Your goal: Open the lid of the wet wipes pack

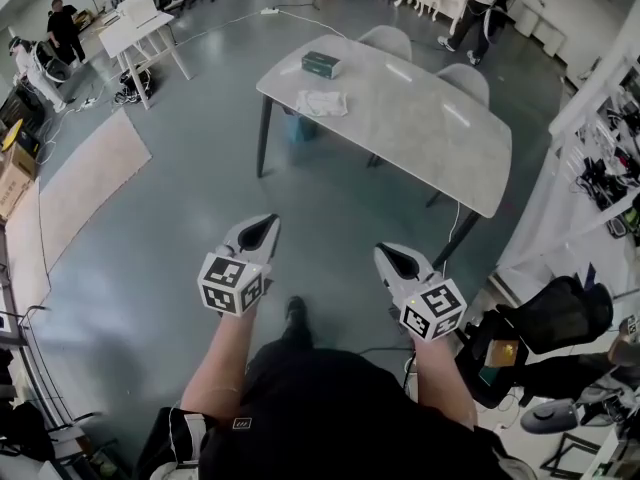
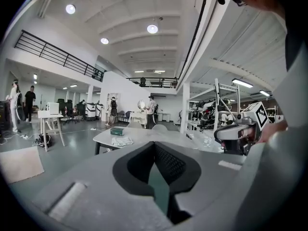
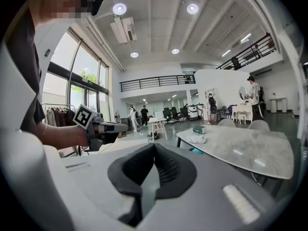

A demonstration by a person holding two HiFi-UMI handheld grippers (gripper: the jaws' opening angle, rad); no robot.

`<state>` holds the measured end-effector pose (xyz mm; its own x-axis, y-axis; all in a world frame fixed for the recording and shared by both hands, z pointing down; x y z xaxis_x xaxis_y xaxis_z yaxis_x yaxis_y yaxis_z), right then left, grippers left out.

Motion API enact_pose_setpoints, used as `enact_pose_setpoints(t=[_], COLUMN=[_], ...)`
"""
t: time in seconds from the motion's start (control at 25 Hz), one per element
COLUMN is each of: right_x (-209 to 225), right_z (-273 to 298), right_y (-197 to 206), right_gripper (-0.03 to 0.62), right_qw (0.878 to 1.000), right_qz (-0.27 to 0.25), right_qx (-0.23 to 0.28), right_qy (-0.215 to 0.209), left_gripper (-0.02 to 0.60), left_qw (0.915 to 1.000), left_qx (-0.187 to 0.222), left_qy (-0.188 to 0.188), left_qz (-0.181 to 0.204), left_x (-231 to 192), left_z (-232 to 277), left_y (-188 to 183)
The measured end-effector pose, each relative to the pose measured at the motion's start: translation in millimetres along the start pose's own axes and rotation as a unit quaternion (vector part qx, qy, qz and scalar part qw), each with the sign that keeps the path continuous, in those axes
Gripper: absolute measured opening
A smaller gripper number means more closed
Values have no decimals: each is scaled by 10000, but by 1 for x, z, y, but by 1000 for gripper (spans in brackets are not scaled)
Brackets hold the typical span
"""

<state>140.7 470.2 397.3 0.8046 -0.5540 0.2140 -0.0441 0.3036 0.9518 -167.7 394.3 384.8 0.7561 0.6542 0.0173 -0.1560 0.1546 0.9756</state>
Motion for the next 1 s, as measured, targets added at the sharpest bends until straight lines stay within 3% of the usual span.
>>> enact_pose_setpoints(t=[0.32,0.6,1.0], right_x=[35,46,81], right_z=[112,198,260], right_y=[-37,-56,-77], right_gripper=[2,2,2], right_qw=[9997,9988,9989], right_qz=[36,52,272], right_qx=[-226,-467,-362], right_qy=[-40,-160,-144], left_gripper=[11,11,11], left_qw=[9999,9994,9997], left_qx=[5,-62,-32], left_qy=[104,125,246], left_qz=[-126,-327,-53], left_x=[-100,-172,-227], left_z=[68,96,141], left_y=[-8,0,-19])
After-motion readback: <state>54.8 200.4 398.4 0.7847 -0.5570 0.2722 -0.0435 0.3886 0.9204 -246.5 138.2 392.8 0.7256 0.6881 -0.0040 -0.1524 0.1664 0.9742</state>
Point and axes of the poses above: the fingertips, and each gripper's own axes: z forward along the fingers, x to its right, y out of its underside, the point moved 10 cm from there along -z, backward along the fingers, and after that the axes turned 5 degrees about z, right-handed, at the moved point
